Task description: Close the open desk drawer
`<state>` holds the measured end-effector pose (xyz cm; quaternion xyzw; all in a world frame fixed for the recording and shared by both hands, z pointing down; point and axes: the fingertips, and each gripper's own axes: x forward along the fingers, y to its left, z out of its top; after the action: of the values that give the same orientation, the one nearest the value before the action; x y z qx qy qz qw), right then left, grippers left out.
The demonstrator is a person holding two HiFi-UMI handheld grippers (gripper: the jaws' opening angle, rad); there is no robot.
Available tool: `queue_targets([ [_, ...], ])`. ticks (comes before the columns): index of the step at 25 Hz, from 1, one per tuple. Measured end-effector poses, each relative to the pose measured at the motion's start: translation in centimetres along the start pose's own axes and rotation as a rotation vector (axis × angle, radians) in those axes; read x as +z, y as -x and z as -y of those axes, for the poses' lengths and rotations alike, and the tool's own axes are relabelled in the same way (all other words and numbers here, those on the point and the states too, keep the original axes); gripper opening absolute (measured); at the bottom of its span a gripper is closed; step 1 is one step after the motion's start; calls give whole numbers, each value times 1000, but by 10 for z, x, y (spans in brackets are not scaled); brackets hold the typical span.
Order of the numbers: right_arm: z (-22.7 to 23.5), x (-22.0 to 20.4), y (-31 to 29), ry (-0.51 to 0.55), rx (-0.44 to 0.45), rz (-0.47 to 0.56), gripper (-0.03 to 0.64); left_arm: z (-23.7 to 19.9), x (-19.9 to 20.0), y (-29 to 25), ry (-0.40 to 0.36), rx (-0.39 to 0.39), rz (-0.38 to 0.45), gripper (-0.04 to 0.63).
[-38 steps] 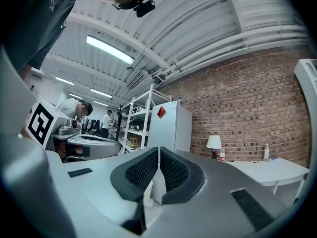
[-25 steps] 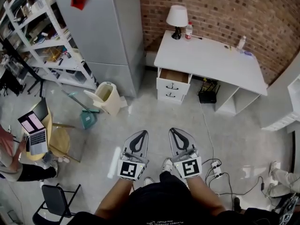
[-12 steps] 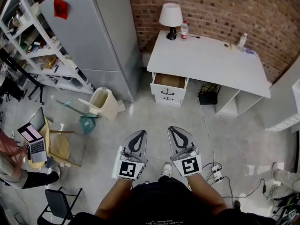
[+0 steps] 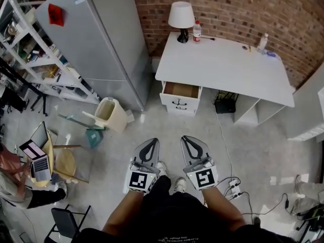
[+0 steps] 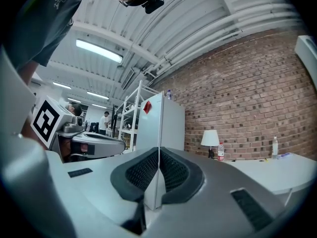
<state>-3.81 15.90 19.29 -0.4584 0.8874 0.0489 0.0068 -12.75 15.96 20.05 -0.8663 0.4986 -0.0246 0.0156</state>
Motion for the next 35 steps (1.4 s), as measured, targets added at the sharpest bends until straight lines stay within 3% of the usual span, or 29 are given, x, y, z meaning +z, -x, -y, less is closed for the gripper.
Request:
queue_targets([
  [9,30,-20,-51,13,-42,-51,29,-36,-22,-57,21,-45,-19,6],
  [25,69,-92,-165,17,-111,-177,29,-127,-91,-150,31,-133,-126,6],
  [35,103,-133,-180,-7,-143,-215,29,-124,-142,-190,56,-140,-182,6],
])
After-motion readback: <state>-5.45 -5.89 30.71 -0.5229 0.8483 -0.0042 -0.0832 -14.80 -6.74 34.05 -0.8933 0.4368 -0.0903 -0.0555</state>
